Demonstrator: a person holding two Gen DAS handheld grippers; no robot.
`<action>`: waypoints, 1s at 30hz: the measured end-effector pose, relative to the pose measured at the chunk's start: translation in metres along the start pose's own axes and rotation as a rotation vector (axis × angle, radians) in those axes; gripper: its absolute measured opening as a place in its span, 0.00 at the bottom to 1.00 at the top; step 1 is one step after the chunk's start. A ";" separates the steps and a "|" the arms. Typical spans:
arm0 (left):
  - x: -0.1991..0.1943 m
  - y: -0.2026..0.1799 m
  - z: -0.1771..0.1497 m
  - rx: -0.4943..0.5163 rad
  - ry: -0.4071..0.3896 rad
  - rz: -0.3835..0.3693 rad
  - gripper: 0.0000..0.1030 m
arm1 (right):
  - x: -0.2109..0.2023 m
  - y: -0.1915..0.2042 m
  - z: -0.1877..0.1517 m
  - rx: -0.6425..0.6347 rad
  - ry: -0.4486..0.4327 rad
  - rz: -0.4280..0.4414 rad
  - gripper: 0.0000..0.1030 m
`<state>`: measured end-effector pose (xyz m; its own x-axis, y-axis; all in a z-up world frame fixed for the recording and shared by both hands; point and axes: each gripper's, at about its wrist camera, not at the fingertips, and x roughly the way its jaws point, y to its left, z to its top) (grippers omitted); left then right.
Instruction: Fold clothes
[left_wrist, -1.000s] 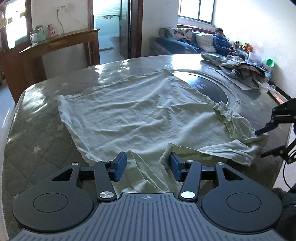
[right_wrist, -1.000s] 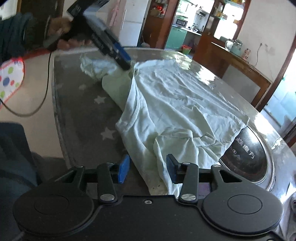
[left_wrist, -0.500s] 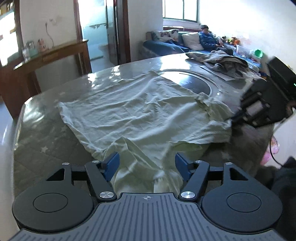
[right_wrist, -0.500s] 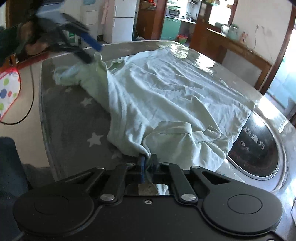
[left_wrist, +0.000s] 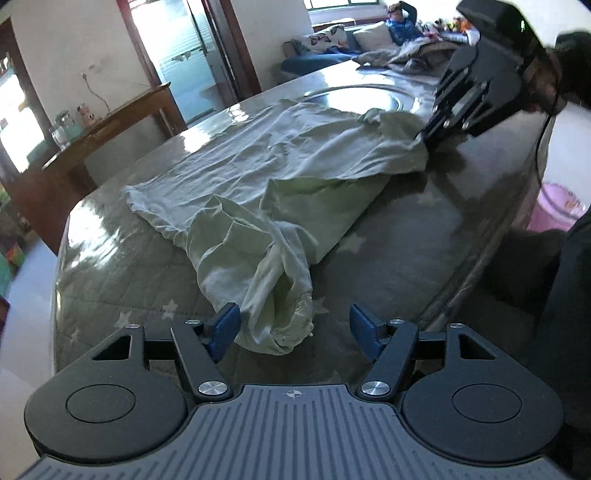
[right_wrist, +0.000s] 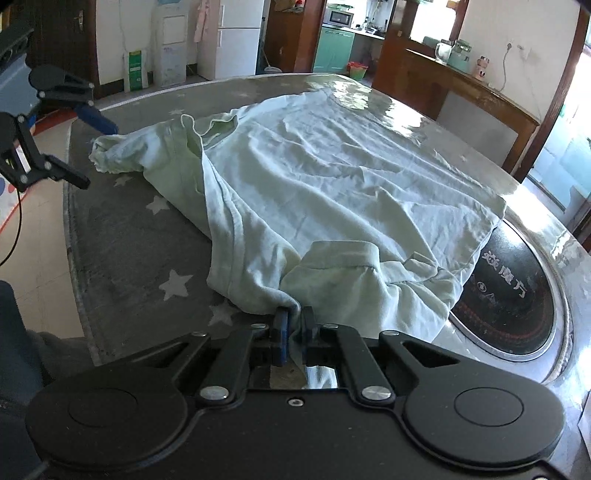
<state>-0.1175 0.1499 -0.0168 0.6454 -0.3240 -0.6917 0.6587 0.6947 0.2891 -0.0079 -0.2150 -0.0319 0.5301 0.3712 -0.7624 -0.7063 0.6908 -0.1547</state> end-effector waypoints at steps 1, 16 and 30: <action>0.002 0.001 0.000 0.004 0.000 0.004 0.62 | -0.001 0.000 0.000 -0.004 -0.001 -0.004 0.07; -0.046 0.008 0.008 -0.033 -0.096 0.072 0.10 | -0.053 0.016 -0.002 -0.092 -0.105 -0.071 0.05; -0.124 0.027 0.031 -0.151 -0.305 0.180 0.10 | -0.137 0.015 0.023 -0.127 -0.256 -0.132 0.05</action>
<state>-0.1672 0.1887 0.0975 0.8460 -0.3483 -0.4038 0.4744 0.8374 0.2715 -0.0803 -0.2415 0.0849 0.7105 0.4386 -0.5502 -0.6679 0.6664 -0.3313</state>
